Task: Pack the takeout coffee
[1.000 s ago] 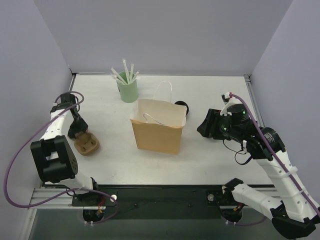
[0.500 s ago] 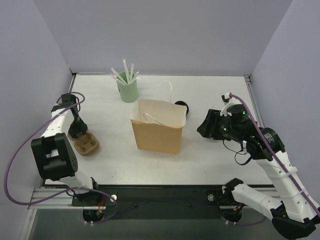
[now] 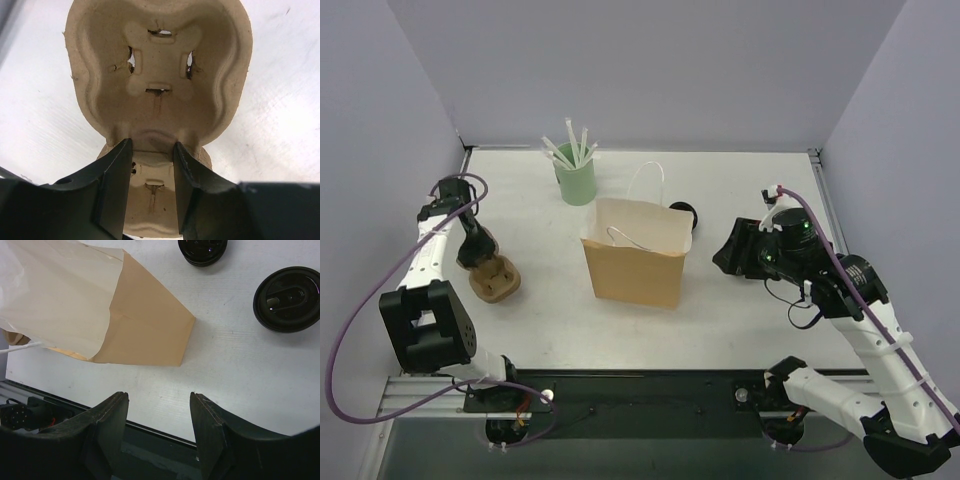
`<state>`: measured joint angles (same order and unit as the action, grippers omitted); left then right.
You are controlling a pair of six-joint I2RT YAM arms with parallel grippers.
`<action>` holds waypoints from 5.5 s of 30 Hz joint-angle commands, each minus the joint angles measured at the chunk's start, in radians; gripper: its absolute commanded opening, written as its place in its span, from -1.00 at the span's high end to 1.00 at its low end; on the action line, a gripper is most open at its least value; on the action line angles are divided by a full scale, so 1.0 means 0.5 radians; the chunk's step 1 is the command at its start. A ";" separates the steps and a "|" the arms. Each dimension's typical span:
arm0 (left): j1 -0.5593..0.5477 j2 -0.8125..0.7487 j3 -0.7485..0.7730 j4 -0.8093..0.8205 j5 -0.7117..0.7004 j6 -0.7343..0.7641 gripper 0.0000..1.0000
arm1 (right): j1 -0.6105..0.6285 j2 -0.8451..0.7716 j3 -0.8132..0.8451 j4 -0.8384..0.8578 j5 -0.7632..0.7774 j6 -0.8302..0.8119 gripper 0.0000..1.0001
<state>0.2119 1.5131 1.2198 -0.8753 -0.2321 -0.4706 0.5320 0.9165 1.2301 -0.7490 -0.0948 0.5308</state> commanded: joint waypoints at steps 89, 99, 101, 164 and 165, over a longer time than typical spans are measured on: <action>-0.286 0.471 0.407 -0.148 0.081 0.291 0.07 | 0.016 0.066 -0.021 0.121 0.002 -0.025 -0.07; -0.283 0.548 0.475 -0.194 0.118 0.285 0.41 | 0.019 0.038 -0.043 0.118 0.002 -0.019 -0.07; -0.283 0.521 0.475 -0.191 0.102 0.282 0.80 | 0.019 0.035 -0.043 0.121 -0.001 -0.022 -0.07; -0.307 0.327 0.533 -0.139 -0.219 0.251 0.51 | 0.022 0.035 -0.067 0.139 -0.004 0.040 -0.07; -0.319 0.333 0.552 -0.173 -0.247 0.248 0.52 | 0.019 0.041 -0.067 0.145 -0.019 0.043 -0.07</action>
<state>0.0521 1.7428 1.4498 -0.9482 -0.2565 -0.3405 0.5331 0.9451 1.2083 -0.6987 -0.0963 0.5304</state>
